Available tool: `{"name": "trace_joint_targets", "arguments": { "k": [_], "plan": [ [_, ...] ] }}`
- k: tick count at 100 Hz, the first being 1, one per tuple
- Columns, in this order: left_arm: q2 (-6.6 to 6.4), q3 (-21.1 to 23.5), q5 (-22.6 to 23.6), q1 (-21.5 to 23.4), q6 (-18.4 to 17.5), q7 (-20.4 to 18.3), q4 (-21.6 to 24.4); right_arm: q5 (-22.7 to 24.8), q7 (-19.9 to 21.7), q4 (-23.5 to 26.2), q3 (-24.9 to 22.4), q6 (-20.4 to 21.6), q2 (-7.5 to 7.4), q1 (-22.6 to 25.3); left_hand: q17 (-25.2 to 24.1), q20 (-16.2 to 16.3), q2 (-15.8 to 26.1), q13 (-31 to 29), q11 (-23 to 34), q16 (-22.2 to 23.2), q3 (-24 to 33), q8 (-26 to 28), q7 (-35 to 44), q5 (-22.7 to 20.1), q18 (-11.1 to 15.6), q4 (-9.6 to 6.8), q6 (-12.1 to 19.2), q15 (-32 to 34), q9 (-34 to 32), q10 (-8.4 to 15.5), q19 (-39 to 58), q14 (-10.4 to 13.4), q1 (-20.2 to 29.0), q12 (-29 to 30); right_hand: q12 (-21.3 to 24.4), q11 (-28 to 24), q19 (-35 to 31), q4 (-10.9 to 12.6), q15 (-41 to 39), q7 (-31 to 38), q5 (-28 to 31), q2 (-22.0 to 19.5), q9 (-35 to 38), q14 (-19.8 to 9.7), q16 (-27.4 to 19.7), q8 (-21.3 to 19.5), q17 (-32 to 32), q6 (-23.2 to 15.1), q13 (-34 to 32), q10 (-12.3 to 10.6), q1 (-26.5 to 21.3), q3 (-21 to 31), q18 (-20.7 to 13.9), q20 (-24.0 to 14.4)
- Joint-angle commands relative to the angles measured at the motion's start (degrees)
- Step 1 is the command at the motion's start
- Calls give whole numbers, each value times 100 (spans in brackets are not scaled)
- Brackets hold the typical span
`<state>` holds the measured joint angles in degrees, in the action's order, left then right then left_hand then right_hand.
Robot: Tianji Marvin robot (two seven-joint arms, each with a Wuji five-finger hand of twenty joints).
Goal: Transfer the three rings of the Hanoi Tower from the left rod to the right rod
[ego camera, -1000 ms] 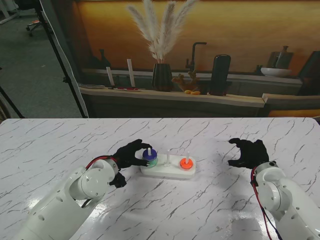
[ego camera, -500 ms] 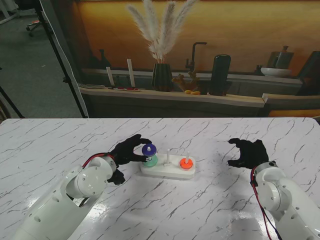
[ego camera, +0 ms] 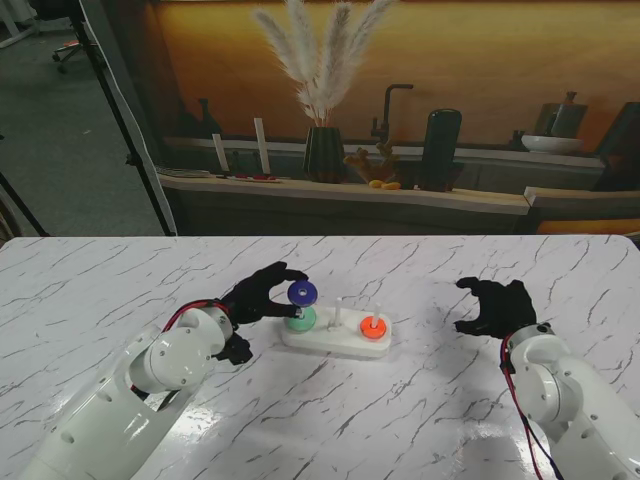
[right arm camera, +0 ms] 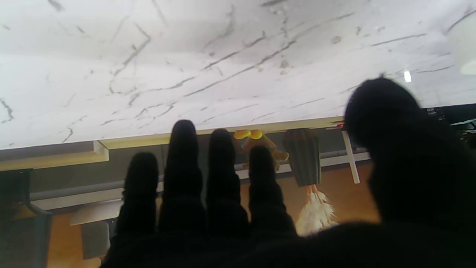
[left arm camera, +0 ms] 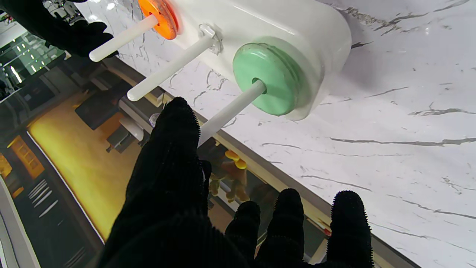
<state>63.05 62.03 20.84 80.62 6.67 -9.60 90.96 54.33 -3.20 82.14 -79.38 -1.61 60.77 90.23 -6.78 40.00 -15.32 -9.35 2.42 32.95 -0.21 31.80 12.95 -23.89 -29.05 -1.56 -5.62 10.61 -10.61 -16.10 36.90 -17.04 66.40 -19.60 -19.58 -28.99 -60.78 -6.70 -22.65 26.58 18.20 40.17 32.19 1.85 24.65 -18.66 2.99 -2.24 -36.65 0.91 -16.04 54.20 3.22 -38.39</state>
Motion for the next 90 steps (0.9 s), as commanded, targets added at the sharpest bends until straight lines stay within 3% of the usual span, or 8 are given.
{"name": "trace_joint_targets", "arguments": {
  "k": [1, 35, 90],
  "plan": [
    [18, -13, 10, -31, -131, -86, 77, -11, 8, -6, 34, 0, 27, 31, -47, 106, 358, 29, -35, -15, 6, 164, 276, -255, 0, -20, 329, -74, 28, 118, -193, 60, 160, -25, -23, -90, -85, 150, -122, 11, 1, -43, 36, -91, -42, -2, -24, -7, 0, 9, 0, 43, 1789, 31],
    [56, -55, -153, -60, -152, -11, 72, -15, 8, -2, 23, -7, 28, 45, -51, 94, 346, 28, -32, -24, 10, 166, 265, -272, -5, -21, 336, -80, 15, 118, -230, 58, 168, -22, -22, -91, -94, 148, -122, 17, -5, -42, 25, -95, -45, -2, -25, -4, 6, 8, -5, 53, 1788, 26],
    [147, -644, -384, -541, -129, 40, -227, -2, 10, 7, -57, -19, 27, 90, -48, 89, 350, 39, -32, -34, 4, 168, 253, -271, -5, -18, 319, -91, 19, 118, -257, 70, 148, -22, -21, -98, -100, 146, -126, 24, -4, -41, 28, -92, -45, 0, -19, -5, 5, 11, -9, 62, 1784, 24]
  ]
}}
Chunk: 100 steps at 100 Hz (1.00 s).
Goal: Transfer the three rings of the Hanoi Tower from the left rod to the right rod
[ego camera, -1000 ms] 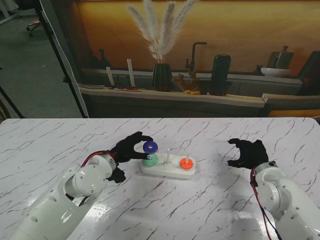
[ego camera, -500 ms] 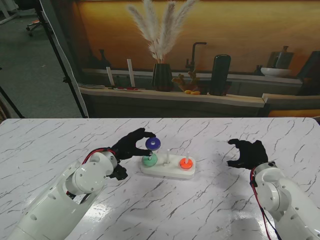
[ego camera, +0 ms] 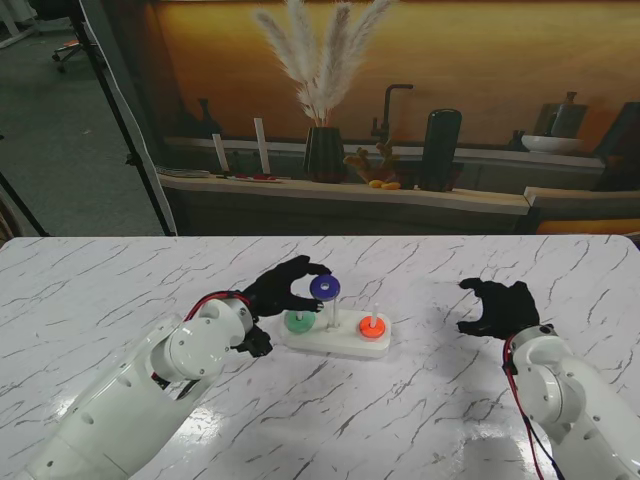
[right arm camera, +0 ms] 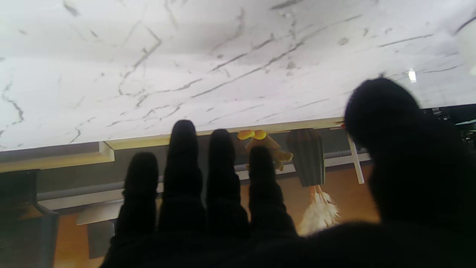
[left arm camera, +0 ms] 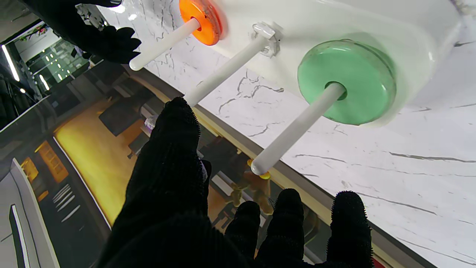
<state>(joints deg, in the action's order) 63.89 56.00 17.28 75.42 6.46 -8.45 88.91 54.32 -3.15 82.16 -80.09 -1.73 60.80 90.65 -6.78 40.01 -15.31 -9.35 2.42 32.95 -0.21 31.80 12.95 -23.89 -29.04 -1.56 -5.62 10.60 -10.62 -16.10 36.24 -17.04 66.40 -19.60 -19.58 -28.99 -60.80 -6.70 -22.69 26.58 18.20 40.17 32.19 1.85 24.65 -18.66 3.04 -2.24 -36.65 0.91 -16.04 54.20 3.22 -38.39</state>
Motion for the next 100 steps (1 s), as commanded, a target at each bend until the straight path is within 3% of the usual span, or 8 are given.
{"name": "trace_joint_targets", "arguments": {
  "k": [1, 100],
  "plan": [
    [65, -49, -31, -26, -106, -74, -25, 0, 4, 3, 14, -5, 23, 48, -48, 89, 351, 41, -32, -34, 5, 167, 252, -270, -5, -18, 322, -92, 21, 122, -190, 75, 147, -21, -21, -98, -100, 146, -125, 25, -2, -39, 29, -89, -44, -1, -18, -2, -3, 12, -10, 62, 1786, 23],
    [88, -390, -132, -246, 34, -184, -294, -3, 2, -12, -18, -6, 23, 77, -48, 68, 335, 68, -38, -49, 11, 152, 228, -268, 6, -26, 308, -109, 54, 115, -270, 77, 172, -17, -19, -107, -117, 145, -132, 37, -13, -40, 22, -85, -46, 5, -7, -3, 9, 5, -15, 74, 1778, 21]
  ]
}}
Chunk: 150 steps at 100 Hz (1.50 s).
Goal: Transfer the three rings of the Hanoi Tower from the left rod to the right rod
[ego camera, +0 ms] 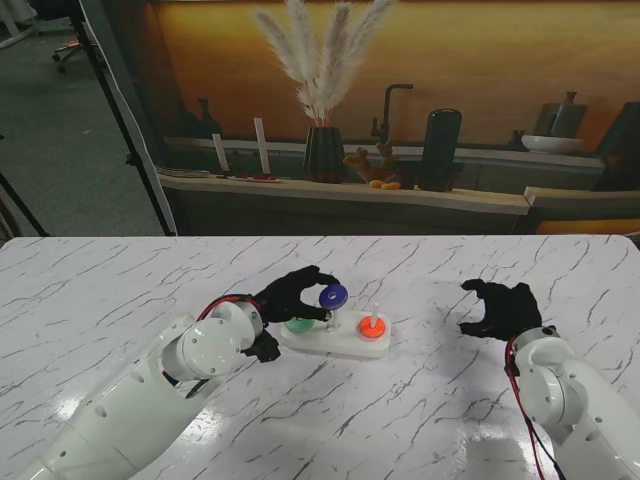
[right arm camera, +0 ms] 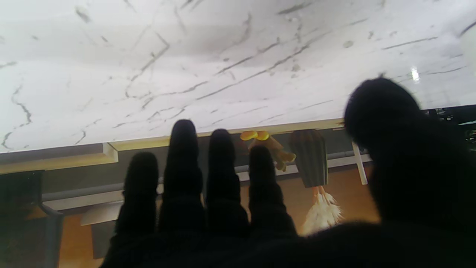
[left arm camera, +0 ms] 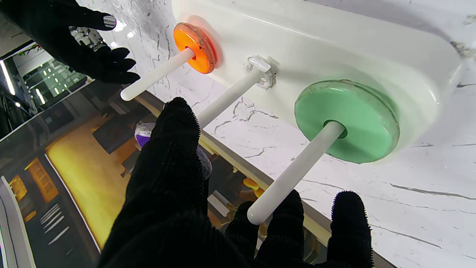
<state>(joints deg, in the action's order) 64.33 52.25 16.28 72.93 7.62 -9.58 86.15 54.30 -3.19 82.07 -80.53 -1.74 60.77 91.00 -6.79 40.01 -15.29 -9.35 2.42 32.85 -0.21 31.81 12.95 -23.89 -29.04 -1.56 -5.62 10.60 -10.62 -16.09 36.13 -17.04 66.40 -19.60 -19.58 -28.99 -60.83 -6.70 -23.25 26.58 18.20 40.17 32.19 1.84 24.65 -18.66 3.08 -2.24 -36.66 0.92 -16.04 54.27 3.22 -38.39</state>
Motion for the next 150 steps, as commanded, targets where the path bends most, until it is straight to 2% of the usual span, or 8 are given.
{"name": "trace_joint_targets", "arguments": {
  "k": [1, 81, 106, 109, 126, 129, 139, 150],
  "plan": [
    [44, -14, -30, 3, -82, -71, -17, -1, 7, -4, 26, -5, 25, 42, -49, 69, 325, 66, -41, -40, 11, 152, 227, -267, 4, -26, 302, -108, 60, 119, -260, 80, 176, -16, -19, -107, -114, 145, -76, 37, -13, -42, 23, -80, -46, 5, -11, -8, 11, 5, -14, 66, 1778, 21],
    [30, -194, 23, -153, -3, -190, -135, -15, -28, -51, 9, -15, 29, 40, -20, 123, 288, 59, -34, -31, 25, 148, 222, -235, 22, -43, 199, -87, 49, 112, -167, 73, 247, -21, -17, -107, -121, 148, -77, 41, -12, -24, 18, -89, -48, 9, -7, -2, 12, 2, -33, 71, 1771, 21],
    [26, -241, 16, -188, 33, -235, -206, 2, -29, -58, 4, -12, 26, 39, -7, 131, -26, 57, -34, -25, 83, 35, 49, -117, 23, -117, -41, -71, 63, 104, -109, 85, 349, -28, -16, -110, -122, 140, -79, 46, -13, 0, 14, -84, -48, 8, 0, -2, 7, 2, -36, 101, 1772, 22],
    [25, -246, 12, -191, 31, -242, -213, 2, -29, -59, 3, -11, 26, 40, -16, 121, -118, 66, -33, -27, 168, -34, -28, -114, 14, -189, -66, -67, 69, 100, -78, 81, 317, -34, -17, -112, -122, 138, -79, 48, -11, -1, 19, -85, -48, 8, -3, -4, 7, 3, -34, 100, 1773, 23],
    [13, -286, 20, -225, 7, -292, -256, 2, -24, -61, 4, -12, 26, 42, -25, 83, -475, 107, -61, -44, 320, -252, -342, 189, -6, -263, -278, -81, 165, 39, -67, 61, 246, -24, -17, -115, -120, 135, -81, 52, -7, 8, 20, -88, -48, 7, -7, -5, 3, 0, -35, 105, 1775, 25],
    [5, -291, 28, -234, -5, -320, -259, 4, -22, -61, 5, -12, 25, 42, -28, 43, -602, 157, -73, -73, 497, -408, -529, 328, 0, -335, -358, -107, 256, 21, -93, 58, 80, -8, -17, -116, -120, 135, -80, 54, -5, 5, 22, -90, -49, 7, -7, -6, 7, -1, -34, 105, 1775, 25],
    [-37, -305, 66, -271, -52, -457, -258, 4, -14, -61, 7, -8, 24, 42, -56, -19, -808, 295, -137, -135, 727, -572, -798, 860, 14, -294, -721, -178, 512, -76, -183, 54, -301, 49, -16, -112, -122, 135, -80, 57, -4, 0, 13, -88, -48, 7, -5, -6, 5, 3, -35, 105, 1771, 24],
    [-47, -306, 106, -282, -109, -472, -268, 0, -14, -66, 13, -6, 24, 39, -55, -32, -898, 365, -216, -174, 875, -679, -934, 1004, 22, -237, -828, -220, 520, -107, -294, 60, -463, 282, -16, -114, -125, 135, -82, 56, -10, -7, 19, -89, -48, 8, -3, -6, 2, 1, -33, 106, 1774, 24]
  ]
}}
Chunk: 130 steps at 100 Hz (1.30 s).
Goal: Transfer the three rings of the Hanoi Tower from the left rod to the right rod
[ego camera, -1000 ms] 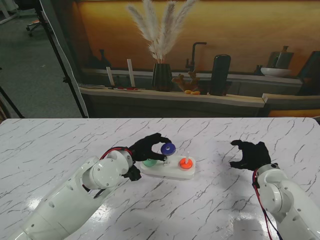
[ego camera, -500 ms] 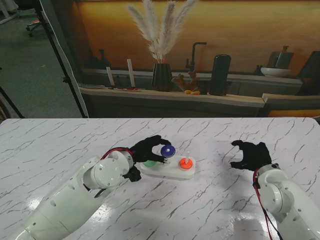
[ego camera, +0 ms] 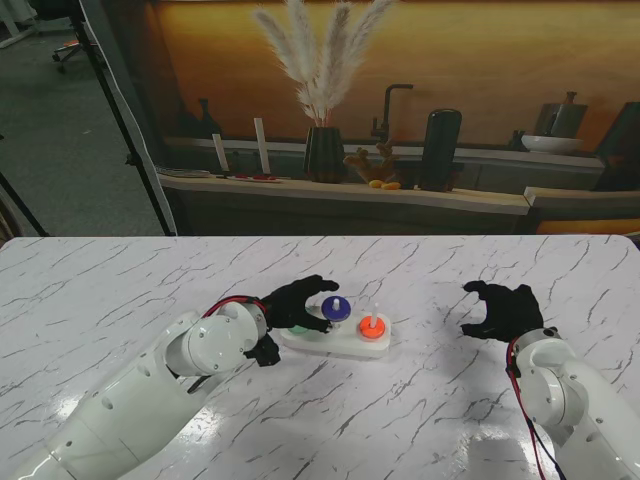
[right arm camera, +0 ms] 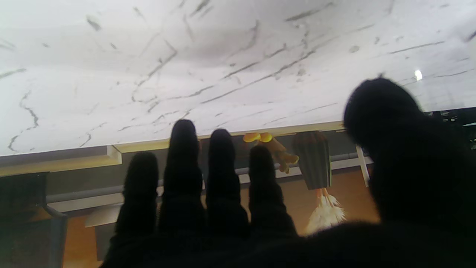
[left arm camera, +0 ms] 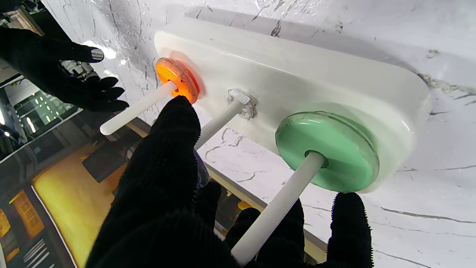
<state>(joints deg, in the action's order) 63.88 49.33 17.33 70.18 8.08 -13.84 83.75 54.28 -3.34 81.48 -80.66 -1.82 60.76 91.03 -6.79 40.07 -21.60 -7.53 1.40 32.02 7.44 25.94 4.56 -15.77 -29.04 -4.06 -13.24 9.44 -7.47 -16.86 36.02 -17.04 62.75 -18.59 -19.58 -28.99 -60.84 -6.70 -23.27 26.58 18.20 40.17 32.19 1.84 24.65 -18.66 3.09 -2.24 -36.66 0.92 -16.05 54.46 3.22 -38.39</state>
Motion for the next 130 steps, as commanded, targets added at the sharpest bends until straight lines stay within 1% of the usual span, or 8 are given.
{"name": "trace_joint_targets", "arguments": {
  "k": [1, 30, 51, 70, 84, 89, 104, 130],
  "plan": [
    [-4, -14, 1, -9, -160, -50, -28, 2, 2, -7, 27, 3, 24, 36, -53, -34, -276, 194, -129, -104, 153, -111, -116, 234, 27, 26, -95, -113, 207, -38, -307, 63, -126, 253, -16, -114, -123, 136, -80, 56, -9, -7, 20, -87, -48, 8, -4, -4, 3, 2, -35, 88, 1774, 24],
    [-25, -5, -6, -31, -217, -125, -33, -4, -3, -12, 29, -2, 26, 33, -83, 24, -379, 350, -255, -173, 287, -301, -340, 653, -34, 105, -232, -195, 282, -137, -457, 57, -384, 892, -20, -123, -124, 134, -88, 64, 2, 4, 42, -83, -45, 6, -6, -33, -8, 9, -31, 91, 1778, 24],
    [-34, 52, 21, 4, -289, -119, 7, -12, -1, -19, 37, 5, 26, 27, -108, -14, -334, 404, -250, -269, 282, -339, -312, 568, -8, 147, -180, -286, 276, -106, -616, 67, -469, 1017, -21, -120, -125, 133, -87, 66, 3, 5, 43, -86, -45, 7, -6, -30, 0, 9, -33, 93, 1776, 24],
    [-49, 390, 241, 259, -443, 80, 234, -34, -34, -40, 81, 77, 29, -10, -126, -244, -158, 440, -185, -507, 87, -365, -207, 367, -1, 231, -81, -407, 247, -30, -1308, 87, -507, 894, -24, -126, -117, 129, -90, 77, 31, 11, 54, -96, -44, 5, -17, -32, -4, -9, -12, 82, 1778, 28],
    [-97, 813, 585, 541, -538, 182, 482, -95, -73, -76, 147, 267, 33, -90, -96, -273, -67, 383, -112, -589, -12, -346, -123, 169, -8, 232, -4, -419, 210, 23, -1474, 95, -437, 649, -26, -128, -86, 112, -83, 101, 95, 17, 78, -101, -47, -3, -51, -73, -6, -44, 83, 43, 1795, 41],
    [-98, 954, 761, 643, -597, 308, 526, -155, -96, -90, 181, 342, 41, -121, -60, -252, 20, 304, -19, -625, -133, -327, -71, 49, -35, 234, 53, -404, 211, 78, -1506, 101, -385, 333, -25, -124, -52, 99, -73, 115, 143, 25, 93, -100, -50, -7, -85, -111, 2, -64, 145, 18, 1812, 55],
    [-113, 1337, 1161, 938, -699, 545, 626, -256, -141, -175, 281, 774, 39, -228, -43, -269, 127, 289, -28, -657, -232, -306, -3, -135, -45, 243, 110, -420, 208, 94, -1543, 106, -431, 234, -17, -67, 198, 36, 25, 81, 218, 31, 114, -113, -75, 4, -239, -191, 38, -106, 447, -77, 1920, 164],
    [-114, 1623, 1315, 1248, -632, 697, 643, -360, -186, -297, 529, 1346, 35, -461, -24, -305, 184, 268, -24, -676, -318, -290, 40, -237, -50, 233, 122, -410, 185, 118, -1583, 100, -383, 176, -20, 25, 323, -29, 136, 11, 268, 106, 155, -137, -74, 6, -293, -258, 31, -145, 720, -16, 1962, 217]
  ]
}}
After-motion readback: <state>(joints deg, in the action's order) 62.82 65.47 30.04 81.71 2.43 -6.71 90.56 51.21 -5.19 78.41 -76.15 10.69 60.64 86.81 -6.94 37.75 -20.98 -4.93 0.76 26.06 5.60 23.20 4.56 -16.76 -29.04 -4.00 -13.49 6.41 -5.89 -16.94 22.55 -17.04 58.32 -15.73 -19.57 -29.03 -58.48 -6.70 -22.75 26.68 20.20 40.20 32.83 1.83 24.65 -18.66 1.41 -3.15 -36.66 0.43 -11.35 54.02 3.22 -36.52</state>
